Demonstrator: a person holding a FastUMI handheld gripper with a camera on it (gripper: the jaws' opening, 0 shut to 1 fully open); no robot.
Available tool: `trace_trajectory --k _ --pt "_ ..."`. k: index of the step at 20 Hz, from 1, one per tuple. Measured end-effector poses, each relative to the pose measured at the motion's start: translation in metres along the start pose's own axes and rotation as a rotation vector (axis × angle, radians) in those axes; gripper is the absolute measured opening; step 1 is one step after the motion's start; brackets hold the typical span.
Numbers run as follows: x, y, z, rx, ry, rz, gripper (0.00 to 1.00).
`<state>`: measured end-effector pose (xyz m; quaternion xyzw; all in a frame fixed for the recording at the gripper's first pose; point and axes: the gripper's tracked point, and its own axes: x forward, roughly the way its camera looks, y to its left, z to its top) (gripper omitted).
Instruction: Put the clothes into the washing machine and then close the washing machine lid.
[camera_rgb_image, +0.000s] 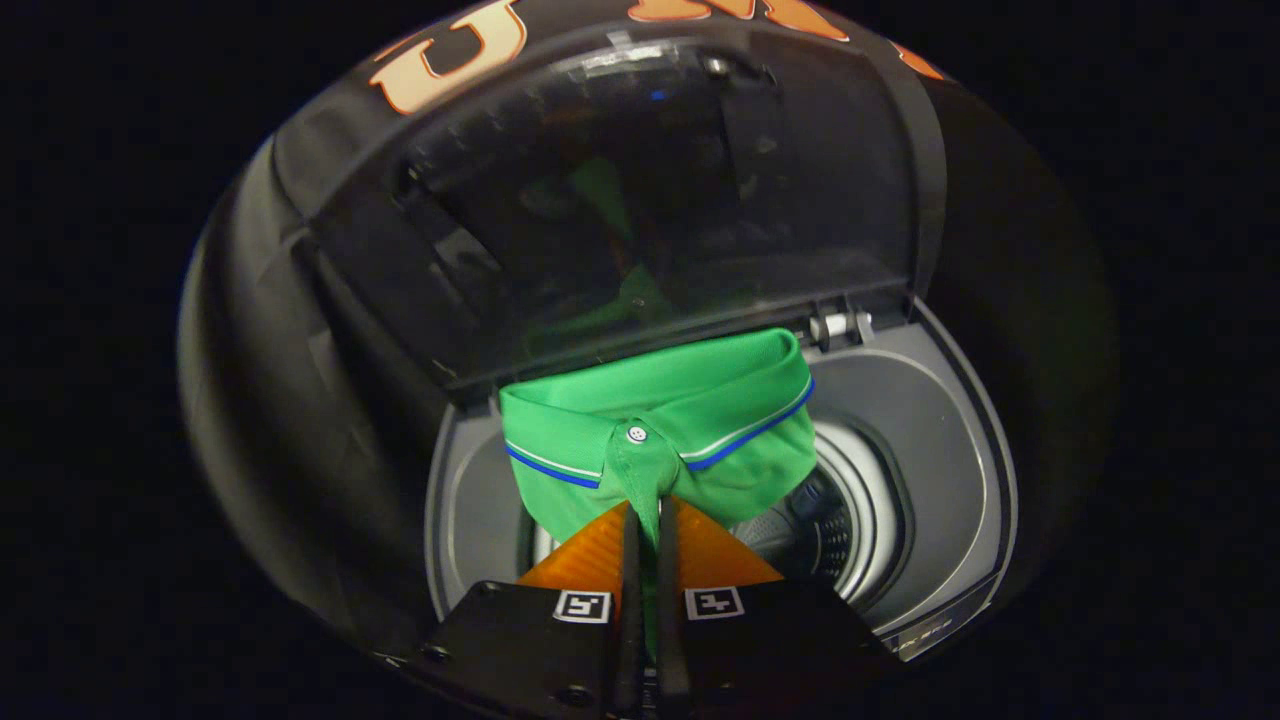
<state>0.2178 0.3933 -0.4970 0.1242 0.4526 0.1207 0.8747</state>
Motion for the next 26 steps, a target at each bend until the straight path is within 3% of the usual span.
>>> trace_trajectory --k 6,15,16,21,26 --pt "0.025 -0.014 -0.031 -0.012 0.128 -0.057 0.14" --pt "0.037 -0.024 -0.041 -0.026 0.18 -0.085 0.14" --pt "0.037 -0.025 -0.04 -0.035 0.172 -0.091 0.17" --pt "0.033 -0.031 -0.036 -0.062 0.17 -0.104 0.99" --pt "0.018 -0.028 -0.03 -0.081 0.145 -0.093 0.99"
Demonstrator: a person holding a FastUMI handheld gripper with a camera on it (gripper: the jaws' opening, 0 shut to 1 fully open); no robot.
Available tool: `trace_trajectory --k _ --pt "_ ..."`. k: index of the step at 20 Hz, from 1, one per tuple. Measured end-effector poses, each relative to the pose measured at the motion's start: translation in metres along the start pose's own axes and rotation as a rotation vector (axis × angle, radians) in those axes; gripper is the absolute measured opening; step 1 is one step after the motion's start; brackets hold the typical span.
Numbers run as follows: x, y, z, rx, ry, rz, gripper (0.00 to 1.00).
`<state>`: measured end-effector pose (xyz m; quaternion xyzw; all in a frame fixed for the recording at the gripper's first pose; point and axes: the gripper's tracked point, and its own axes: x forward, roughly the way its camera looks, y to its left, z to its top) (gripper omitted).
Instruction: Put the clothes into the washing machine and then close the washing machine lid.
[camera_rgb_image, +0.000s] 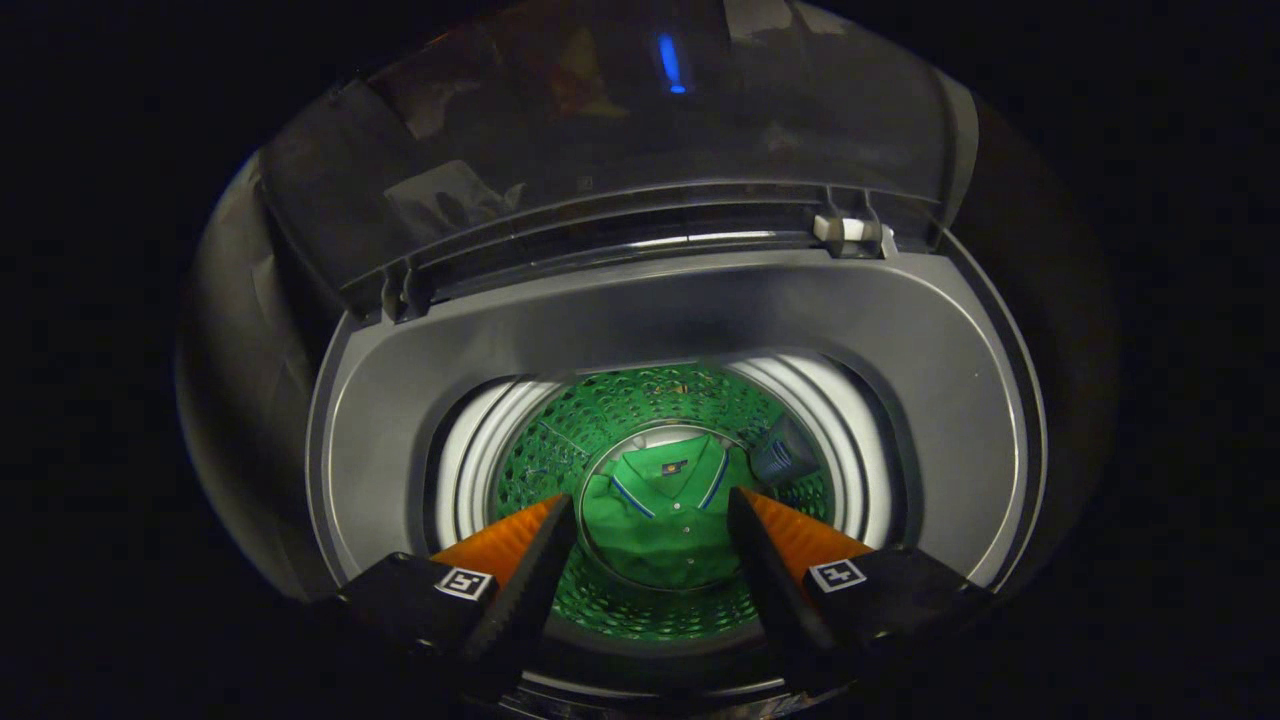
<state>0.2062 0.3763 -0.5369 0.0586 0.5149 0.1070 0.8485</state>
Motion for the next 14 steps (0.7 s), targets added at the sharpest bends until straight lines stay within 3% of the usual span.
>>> trace_trajectory --k 7,14 --pt "-0.074 0.016 0.036 -0.012 -0.121 0.016 0.99" --pt "-0.149 0.02 0.119 -0.003 -0.291 0.035 0.99"
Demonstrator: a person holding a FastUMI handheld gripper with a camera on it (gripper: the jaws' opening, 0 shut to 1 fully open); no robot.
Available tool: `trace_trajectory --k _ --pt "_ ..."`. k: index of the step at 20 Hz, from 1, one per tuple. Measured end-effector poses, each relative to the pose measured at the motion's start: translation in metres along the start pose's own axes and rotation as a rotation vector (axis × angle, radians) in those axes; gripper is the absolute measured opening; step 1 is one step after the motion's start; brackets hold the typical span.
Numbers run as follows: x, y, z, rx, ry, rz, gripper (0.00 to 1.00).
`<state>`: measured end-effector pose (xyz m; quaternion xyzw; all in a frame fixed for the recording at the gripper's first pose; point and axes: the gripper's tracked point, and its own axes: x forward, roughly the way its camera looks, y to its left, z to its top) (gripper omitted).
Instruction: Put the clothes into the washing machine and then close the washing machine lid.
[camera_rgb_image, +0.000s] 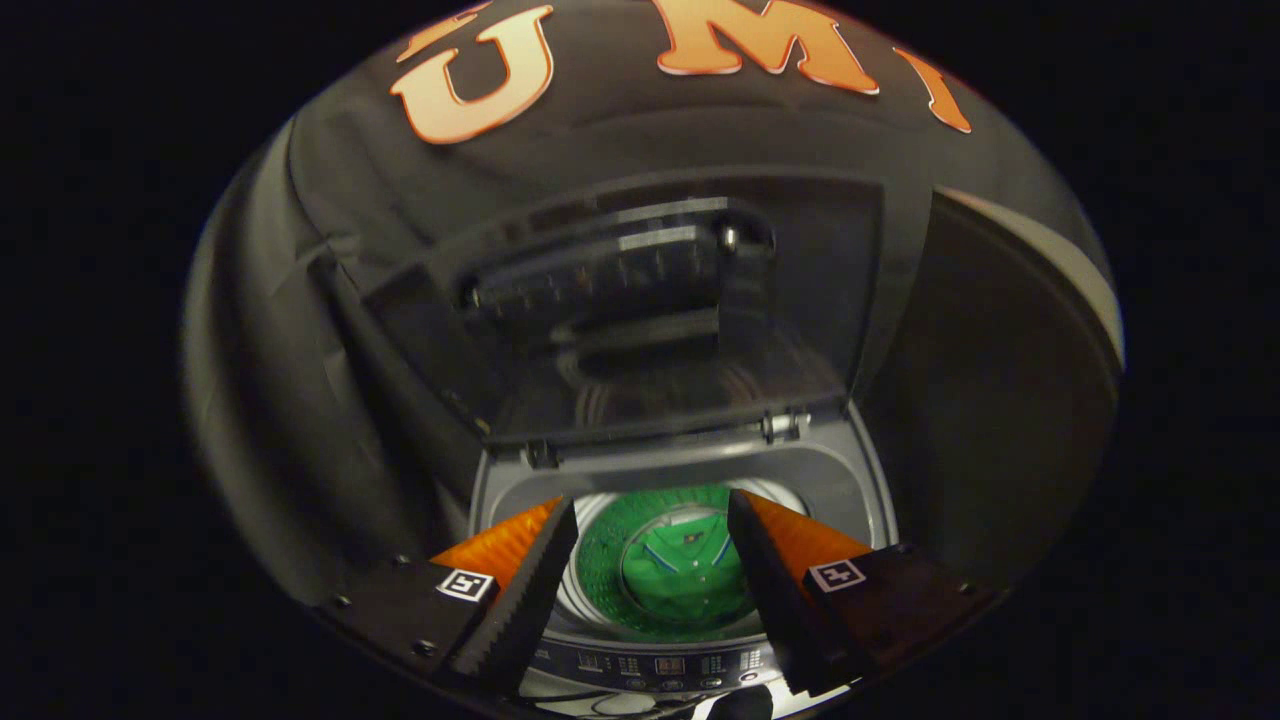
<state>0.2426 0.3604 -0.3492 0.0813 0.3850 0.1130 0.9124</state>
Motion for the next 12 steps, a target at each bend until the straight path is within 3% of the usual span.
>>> trace_trajectory --k 7,12 --pt "-0.027 0.019 0.133 -0.044 -0.198 0.022 0.98" --pt "-0.012 0.019 0.171 -0.094 -0.233 0.014 0.98"
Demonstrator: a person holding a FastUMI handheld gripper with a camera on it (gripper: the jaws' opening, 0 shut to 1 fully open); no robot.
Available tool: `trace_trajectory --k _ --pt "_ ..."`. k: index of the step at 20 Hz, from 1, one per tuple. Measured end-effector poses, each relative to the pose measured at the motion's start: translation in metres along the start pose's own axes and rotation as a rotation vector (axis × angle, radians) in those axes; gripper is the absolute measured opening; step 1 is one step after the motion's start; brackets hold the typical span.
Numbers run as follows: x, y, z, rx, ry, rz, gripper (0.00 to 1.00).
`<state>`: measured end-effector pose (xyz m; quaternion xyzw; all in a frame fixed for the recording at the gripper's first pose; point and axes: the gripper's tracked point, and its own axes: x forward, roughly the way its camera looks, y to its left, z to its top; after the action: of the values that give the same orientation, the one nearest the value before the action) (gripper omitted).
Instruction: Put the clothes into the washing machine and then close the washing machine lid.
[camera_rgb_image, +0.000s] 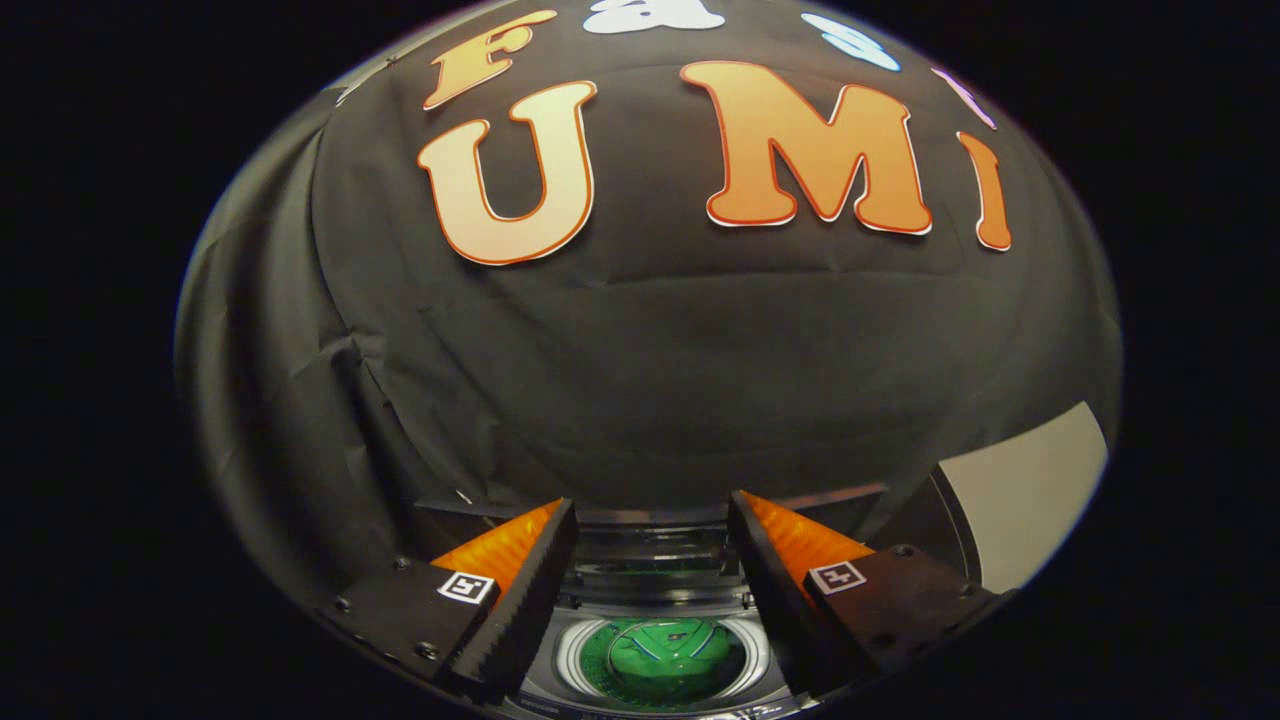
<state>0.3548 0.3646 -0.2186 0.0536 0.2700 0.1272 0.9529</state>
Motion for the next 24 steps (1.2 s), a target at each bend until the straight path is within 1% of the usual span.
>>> trace_trajectory --k 1,3,5,7,9,11,14,24 --pt "0.007 0.0 0.005 -0.006 0.003 -0.002 0.98" --pt "0.021 -0.002 -0.001 -0.004 0.033 -0.007 0.98" --pt "0.035 -0.004 -0.001 0.011 0.034 -0.012 0.98" --pt "0.042 -0.007 -0.008 0.016 0.058 -0.032 0.99" --pt "0.051 -0.012 -0.012 -0.008 0.052 -0.078 0.99" --pt "0.049 -0.013 -0.014 -0.037 0.05 -0.093 0.99" --pt "0.042 -0.01 -0.017 -0.025 0.037 -0.082 0.99" --pt "-0.011 -0.003 -0.056 -0.037 0.023 -0.081 0.99"
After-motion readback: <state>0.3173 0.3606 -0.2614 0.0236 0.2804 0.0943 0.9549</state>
